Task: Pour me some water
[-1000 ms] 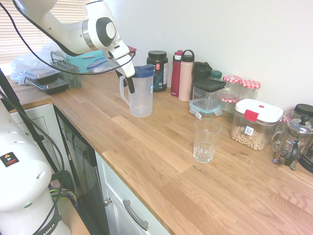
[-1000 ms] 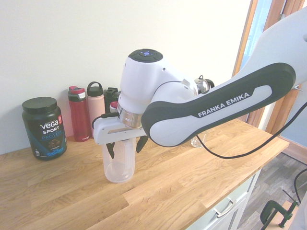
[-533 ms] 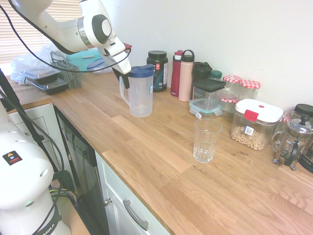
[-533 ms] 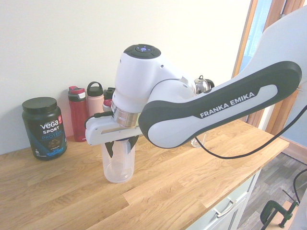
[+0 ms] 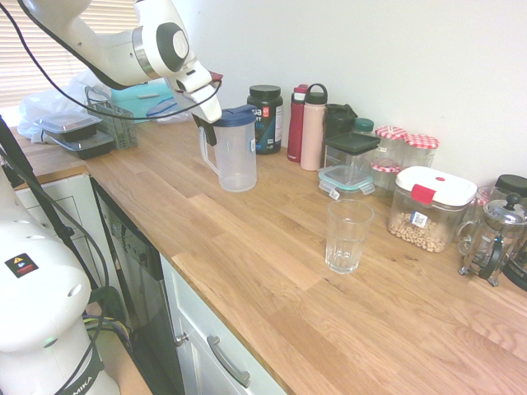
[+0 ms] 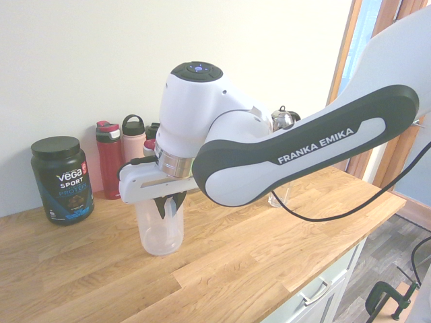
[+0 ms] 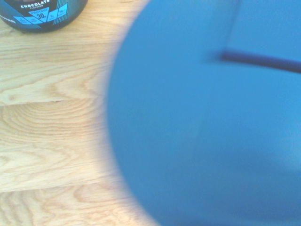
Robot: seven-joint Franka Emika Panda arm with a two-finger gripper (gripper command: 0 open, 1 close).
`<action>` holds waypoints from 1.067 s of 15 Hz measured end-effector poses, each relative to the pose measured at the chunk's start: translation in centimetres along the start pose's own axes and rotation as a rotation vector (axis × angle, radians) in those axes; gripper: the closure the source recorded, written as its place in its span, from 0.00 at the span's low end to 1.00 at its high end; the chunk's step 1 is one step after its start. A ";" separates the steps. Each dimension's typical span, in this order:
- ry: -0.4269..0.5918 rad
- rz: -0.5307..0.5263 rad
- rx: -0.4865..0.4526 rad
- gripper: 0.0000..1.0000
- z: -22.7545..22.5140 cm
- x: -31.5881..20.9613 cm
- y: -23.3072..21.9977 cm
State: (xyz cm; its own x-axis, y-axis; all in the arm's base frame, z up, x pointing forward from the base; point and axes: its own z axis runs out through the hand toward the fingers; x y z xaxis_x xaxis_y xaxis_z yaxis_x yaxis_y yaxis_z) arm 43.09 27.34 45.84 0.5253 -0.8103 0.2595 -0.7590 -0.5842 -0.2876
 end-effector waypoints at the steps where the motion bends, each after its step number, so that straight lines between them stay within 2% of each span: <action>1: 0.000 0.003 -0.001 1.00 0.0 0.1 0.0; 5: -0.012 0.020 -0.002 1.00 0.1 0.9 0.1; 9: -0.086 -0.088 -0.003 1.00 -3.0 2.2 1.3; 13: -0.103 -0.252 -0.048 1.00 -9.8 5.5 6.6; 16: -0.186 -0.345 -0.034 1.00 -12.6 8.9 12.3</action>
State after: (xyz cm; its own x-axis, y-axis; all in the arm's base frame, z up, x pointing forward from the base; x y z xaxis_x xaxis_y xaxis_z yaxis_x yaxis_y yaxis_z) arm 33.61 13.52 56.23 0.8102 -0.5629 0.1634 -0.5363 -0.8244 -0.1808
